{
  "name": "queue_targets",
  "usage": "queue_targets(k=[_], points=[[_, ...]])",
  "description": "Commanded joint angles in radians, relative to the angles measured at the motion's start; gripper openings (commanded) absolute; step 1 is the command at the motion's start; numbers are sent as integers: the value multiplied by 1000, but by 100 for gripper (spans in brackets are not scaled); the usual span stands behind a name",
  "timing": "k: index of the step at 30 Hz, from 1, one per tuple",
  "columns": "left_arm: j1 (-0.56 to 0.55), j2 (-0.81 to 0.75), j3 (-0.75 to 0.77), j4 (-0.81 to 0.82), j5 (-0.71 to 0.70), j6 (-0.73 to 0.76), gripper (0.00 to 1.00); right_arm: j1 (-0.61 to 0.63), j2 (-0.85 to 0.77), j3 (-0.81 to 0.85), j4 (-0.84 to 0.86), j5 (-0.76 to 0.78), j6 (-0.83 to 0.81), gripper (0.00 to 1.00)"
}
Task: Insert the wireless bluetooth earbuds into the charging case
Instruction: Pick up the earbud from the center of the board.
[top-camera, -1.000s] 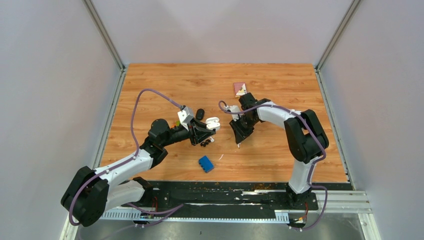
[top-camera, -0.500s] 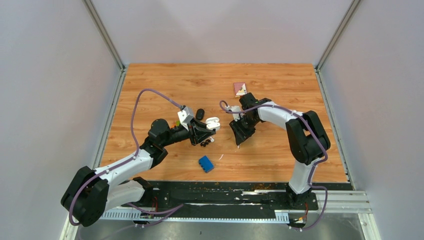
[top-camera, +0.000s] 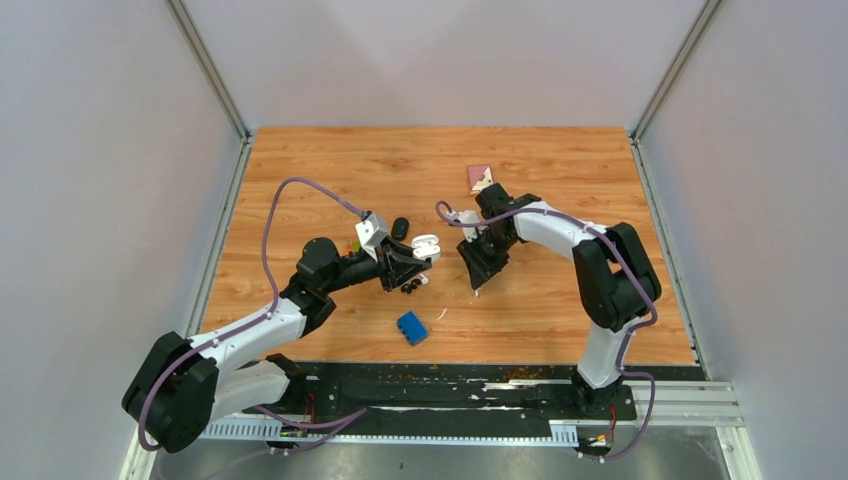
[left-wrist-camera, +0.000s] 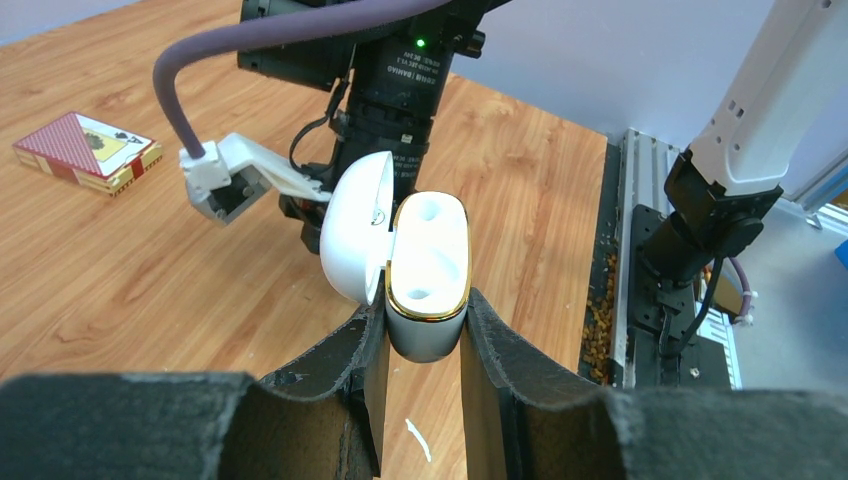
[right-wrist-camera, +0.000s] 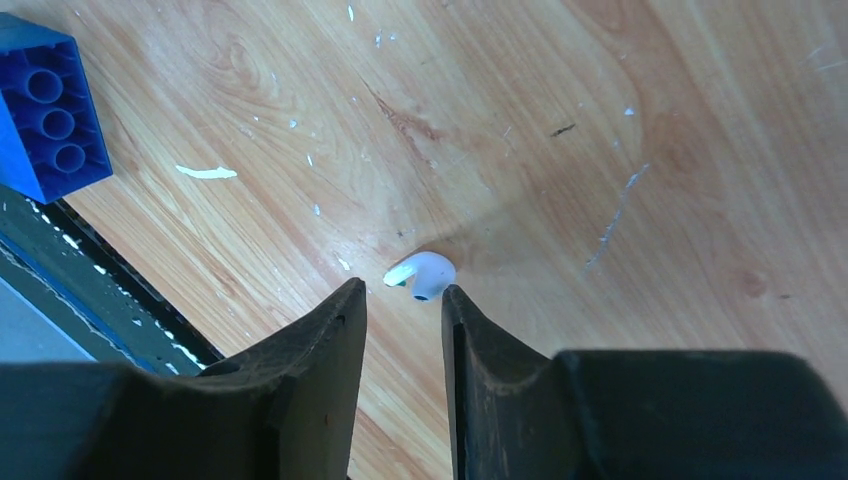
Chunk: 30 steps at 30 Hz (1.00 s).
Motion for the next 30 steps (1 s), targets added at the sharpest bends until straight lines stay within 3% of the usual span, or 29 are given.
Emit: queue_targets(k=[1, 9, 14, 24, 30], points=[[2, -5, 34, 34, 7, 1, 1, -62, -108, -24, 68, -81, -153, 36], [2, -4, 29, 43, 12, 1, 1, -196, -170, -113, 127, -340, -681, 41], [2, 7, 28, 43, 11, 2, 1, -193, -200, -180, 177, -432, -933, 44], [2, 38, 34, 41, 12, 7, 1, -151, -143, -187, 89, -325, -1250, 45], [3, 44, 32, 41, 13, 6, 1, -128, -127, -209, 84, -274, -1328, 46]])
